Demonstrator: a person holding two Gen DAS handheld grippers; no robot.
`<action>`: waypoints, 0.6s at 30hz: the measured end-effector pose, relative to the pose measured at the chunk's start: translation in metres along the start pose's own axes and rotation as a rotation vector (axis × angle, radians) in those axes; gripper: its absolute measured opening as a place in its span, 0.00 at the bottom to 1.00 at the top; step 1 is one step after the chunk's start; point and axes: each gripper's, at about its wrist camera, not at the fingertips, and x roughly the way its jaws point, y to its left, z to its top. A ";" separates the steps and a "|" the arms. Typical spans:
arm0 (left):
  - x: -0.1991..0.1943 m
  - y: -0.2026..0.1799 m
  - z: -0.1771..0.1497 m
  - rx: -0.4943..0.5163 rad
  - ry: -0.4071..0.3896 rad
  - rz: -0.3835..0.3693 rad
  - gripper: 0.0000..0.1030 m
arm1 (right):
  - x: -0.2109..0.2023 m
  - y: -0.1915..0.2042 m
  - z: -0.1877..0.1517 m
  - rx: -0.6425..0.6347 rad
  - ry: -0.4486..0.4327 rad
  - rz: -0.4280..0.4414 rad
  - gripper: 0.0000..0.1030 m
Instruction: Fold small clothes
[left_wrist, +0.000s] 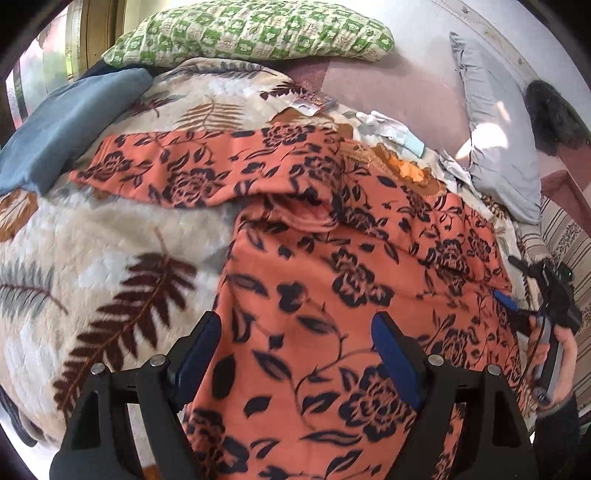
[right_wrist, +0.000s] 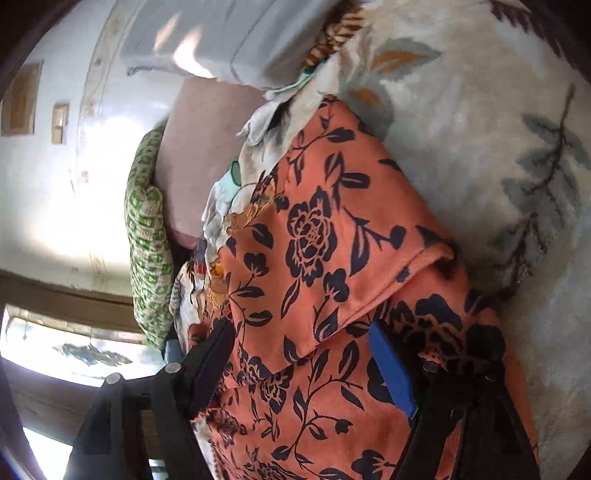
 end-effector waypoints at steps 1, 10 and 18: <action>0.007 -0.005 0.011 -0.009 0.004 -0.025 0.81 | 0.003 0.002 -0.002 -0.023 0.013 -0.015 0.76; 0.076 -0.081 0.073 0.087 0.031 -0.065 0.81 | -0.024 0.017 -0.041 -0.192 0.007 -0.072 0.76; 0.137 -0.096 0.081 0.210 0.062 0.196 0.81 | -0.046 0.042 0.006 -0.262 -0.101 -0.141 0.76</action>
